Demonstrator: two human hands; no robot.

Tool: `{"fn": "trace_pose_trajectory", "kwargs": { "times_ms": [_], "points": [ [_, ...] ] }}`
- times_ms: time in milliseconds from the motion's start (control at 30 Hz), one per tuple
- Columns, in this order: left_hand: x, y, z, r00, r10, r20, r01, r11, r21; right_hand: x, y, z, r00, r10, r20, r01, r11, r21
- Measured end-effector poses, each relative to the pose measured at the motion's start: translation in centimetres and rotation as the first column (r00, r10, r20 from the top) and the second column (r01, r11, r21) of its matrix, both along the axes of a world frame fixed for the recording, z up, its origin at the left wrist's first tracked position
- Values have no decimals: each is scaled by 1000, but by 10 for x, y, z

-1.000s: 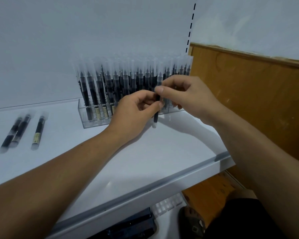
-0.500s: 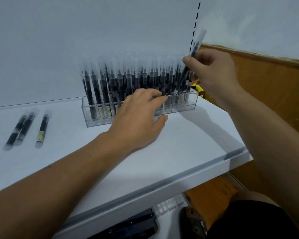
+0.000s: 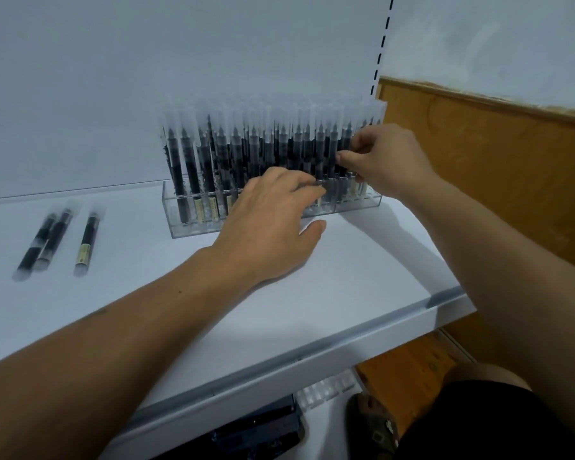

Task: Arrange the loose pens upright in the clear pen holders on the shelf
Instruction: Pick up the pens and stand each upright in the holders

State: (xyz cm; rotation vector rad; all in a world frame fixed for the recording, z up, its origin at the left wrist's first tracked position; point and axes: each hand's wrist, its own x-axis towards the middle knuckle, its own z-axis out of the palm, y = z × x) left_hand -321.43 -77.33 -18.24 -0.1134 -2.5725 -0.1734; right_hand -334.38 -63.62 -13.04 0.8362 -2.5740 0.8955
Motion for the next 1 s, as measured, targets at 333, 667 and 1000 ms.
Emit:
{"fn": "trace_pose_trajectory", "kwargs": {
  "times_ms": [333,667,1000],
  "points": [
    [3,-3,9,998,-40,51,41,999,-22,19,16,0,999,14,51,-16,999,43],
    [85,-65,51,982,82,172,-110,981,162,87,-25,14,970,242,6,-238,949,206],
    [170,-172,20,781,613,119,-605,695,389,170,-153,-2,872,480,97,-480,798,365]
  ]
}}
